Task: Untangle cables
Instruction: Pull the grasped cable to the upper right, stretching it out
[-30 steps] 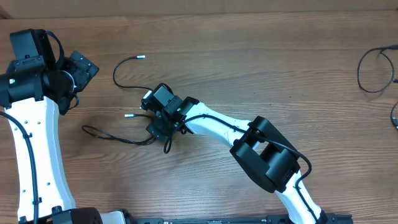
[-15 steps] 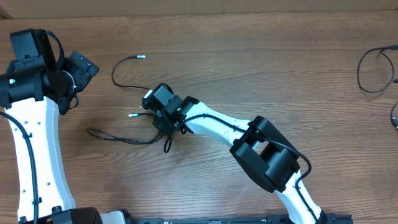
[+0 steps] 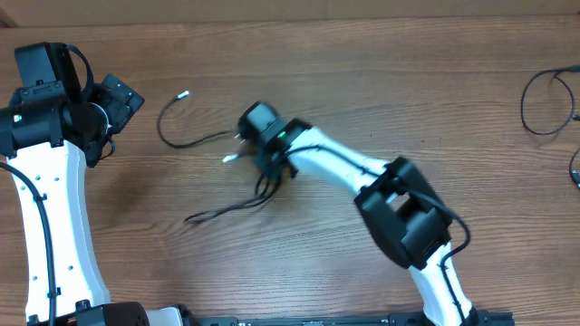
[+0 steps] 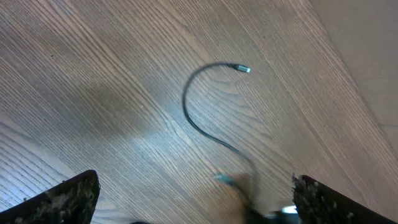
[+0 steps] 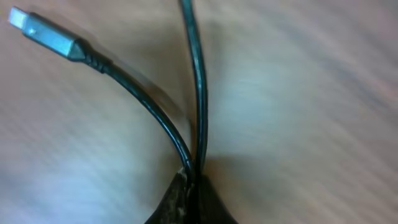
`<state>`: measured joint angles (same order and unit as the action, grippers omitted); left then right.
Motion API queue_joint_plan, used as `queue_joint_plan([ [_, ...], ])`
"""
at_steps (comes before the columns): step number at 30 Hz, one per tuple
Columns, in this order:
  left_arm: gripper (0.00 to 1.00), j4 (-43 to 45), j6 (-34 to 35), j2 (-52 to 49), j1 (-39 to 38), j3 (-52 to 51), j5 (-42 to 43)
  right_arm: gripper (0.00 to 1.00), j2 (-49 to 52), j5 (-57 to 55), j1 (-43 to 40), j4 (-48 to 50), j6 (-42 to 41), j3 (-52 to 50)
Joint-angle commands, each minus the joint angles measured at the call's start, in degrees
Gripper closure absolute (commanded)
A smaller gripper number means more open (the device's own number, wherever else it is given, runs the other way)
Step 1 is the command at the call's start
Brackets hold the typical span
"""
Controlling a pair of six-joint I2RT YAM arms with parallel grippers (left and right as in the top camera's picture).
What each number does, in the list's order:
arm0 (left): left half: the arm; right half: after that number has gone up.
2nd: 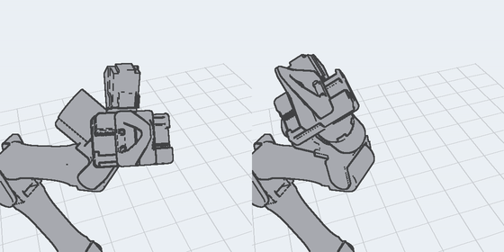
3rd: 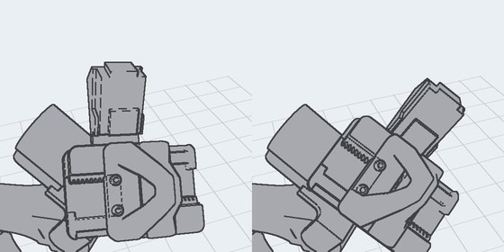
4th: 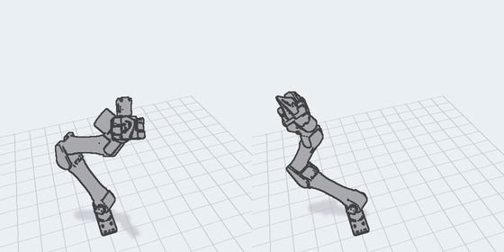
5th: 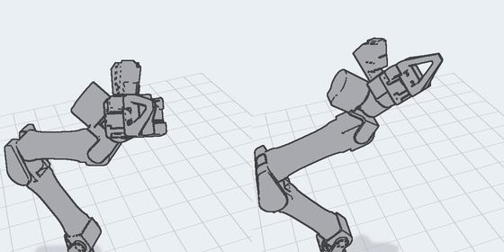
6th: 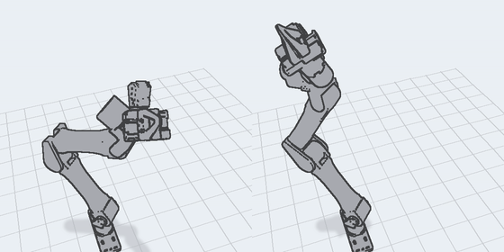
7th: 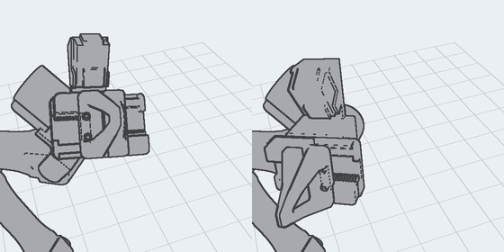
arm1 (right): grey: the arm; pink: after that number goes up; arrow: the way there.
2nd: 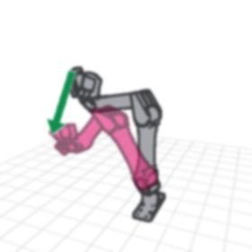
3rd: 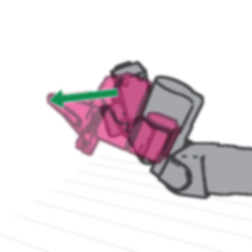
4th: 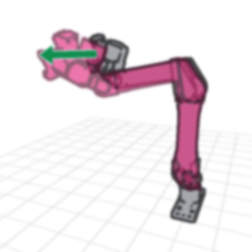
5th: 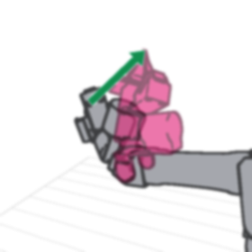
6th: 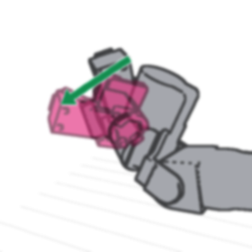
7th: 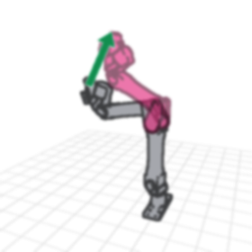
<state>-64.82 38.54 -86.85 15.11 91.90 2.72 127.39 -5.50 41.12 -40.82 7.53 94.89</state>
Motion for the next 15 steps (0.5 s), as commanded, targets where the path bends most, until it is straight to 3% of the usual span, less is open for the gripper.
queue_joint_plan([
  [1,0.0,-0.07,-1.29,0.66,0.09,0.61,-0.59,0.96,-6.64,-2.21,-5.22,-0.31,0.07,0.9],
  [15,0.01,-0.07,-1.29,0.66,0.09,0.61,-0.57,0.96,-11.98,-2.99,-37.18,2.91,0.52,0.87],
])
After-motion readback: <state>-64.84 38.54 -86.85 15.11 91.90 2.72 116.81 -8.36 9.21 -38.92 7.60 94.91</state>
